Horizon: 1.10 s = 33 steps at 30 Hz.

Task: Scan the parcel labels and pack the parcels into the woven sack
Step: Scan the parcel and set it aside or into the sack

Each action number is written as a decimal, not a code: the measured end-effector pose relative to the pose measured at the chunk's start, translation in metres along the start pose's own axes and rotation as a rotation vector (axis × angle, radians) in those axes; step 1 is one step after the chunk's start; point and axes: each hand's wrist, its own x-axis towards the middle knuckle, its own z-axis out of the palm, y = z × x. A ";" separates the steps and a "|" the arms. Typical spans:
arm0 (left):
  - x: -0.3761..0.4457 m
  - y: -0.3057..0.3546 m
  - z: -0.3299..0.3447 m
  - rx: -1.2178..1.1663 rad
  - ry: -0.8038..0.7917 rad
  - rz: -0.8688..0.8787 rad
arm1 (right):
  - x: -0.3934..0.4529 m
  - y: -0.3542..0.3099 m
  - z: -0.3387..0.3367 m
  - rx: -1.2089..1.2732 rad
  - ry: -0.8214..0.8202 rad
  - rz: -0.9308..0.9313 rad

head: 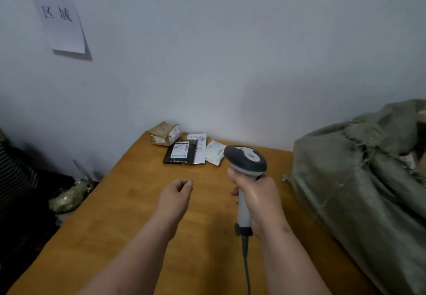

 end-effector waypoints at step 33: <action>0.385 -0.102 0.008 0.476 0.163 -0.260 | 0.282 0.162 0.185 -0.100 0.002 0.401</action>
